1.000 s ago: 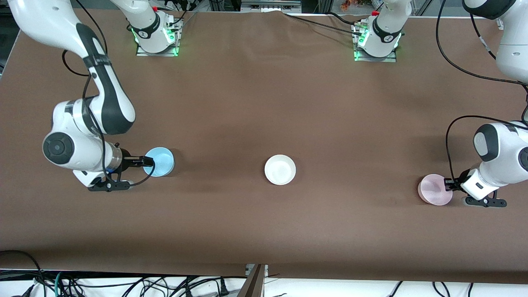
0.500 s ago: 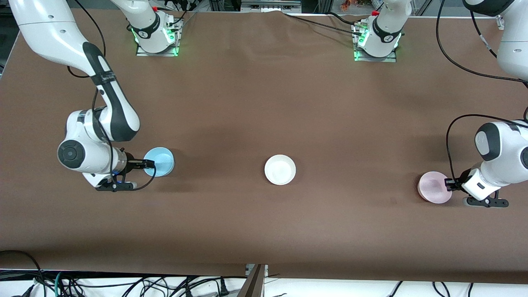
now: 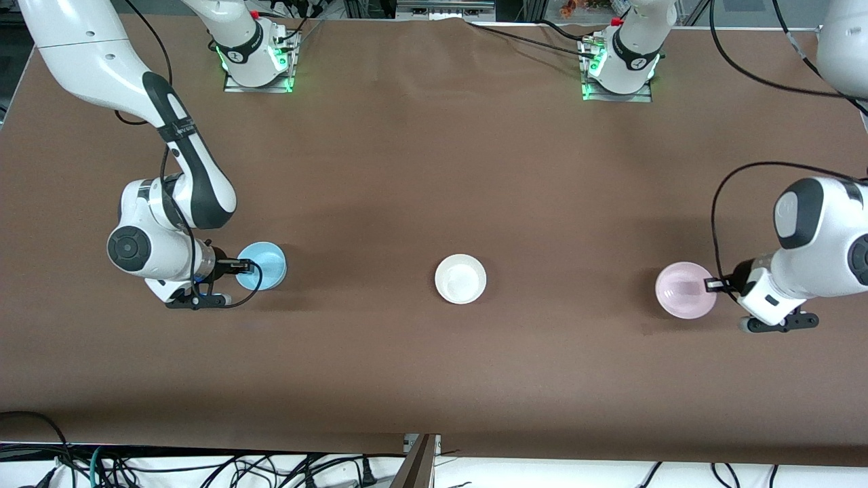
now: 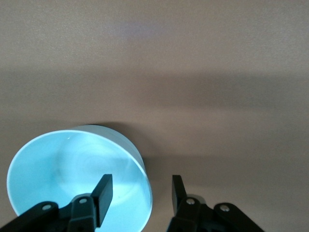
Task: Stack pink and blue bowls on white bowl
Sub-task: 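Lift the pink bowl with the left gripper and carry it over the white bowl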
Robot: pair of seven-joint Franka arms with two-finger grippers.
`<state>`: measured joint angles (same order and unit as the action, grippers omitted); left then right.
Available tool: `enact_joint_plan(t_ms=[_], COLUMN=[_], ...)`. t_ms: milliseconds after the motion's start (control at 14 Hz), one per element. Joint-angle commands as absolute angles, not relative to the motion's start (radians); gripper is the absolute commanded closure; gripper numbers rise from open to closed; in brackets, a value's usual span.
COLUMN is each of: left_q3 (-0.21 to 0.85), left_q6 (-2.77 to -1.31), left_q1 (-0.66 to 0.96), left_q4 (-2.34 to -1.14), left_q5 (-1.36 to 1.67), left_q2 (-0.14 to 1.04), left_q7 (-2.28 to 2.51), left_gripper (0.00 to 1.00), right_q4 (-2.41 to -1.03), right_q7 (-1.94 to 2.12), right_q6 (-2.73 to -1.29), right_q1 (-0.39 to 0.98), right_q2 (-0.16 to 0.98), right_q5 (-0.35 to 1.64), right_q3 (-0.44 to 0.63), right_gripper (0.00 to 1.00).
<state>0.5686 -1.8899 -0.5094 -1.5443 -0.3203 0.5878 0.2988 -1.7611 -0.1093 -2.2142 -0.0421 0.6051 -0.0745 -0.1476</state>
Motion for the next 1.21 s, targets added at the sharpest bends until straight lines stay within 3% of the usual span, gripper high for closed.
enact_joint_plan(t_ms=[0,429,643,857,1143], left_q3=[0.69,0.727,0.723,0.709,0.68], left_q6=[-1.731,-1.716,-1.808,-1.939,-2.061], left_q1=[-0.491,-0.267,-0.116,-0.032,0.001], left_q4=[-1.467,-1.419,-1.372,-1.368,-1.371], left_q5=[-0.337,-0.204,-0.202,-0.209,-0.213], left_q2=[0.563,0.577,0.636,0.692,0.75], left_q7=[0.521,0.964,1.206,1.383,1.446], left_gripper=[1.0,1.0,1.0,1.0,1.0], right_q4=[-1.789,-1.789,-1.789,-1.783,-1.755], right_q7=[-0.098,-0.097,-0.098,-0.097,-0.062], right_q6=[-2.22,-2.218,-2.217,-2.214,-2.2], right_q1=[-0.051,-0.051,-0.051,-0.051,-0.051], right_q2=[0.577,0.575,0.574,0.574,0.574], right_q5=[-0.087,-0.087,-0.087,-0.086,-0.083], right_q3=[-0.153,-0.152,-0.153,-0.152,-0.152], right_gripper=[0.51,0.73,0.78,0.98,1.0])
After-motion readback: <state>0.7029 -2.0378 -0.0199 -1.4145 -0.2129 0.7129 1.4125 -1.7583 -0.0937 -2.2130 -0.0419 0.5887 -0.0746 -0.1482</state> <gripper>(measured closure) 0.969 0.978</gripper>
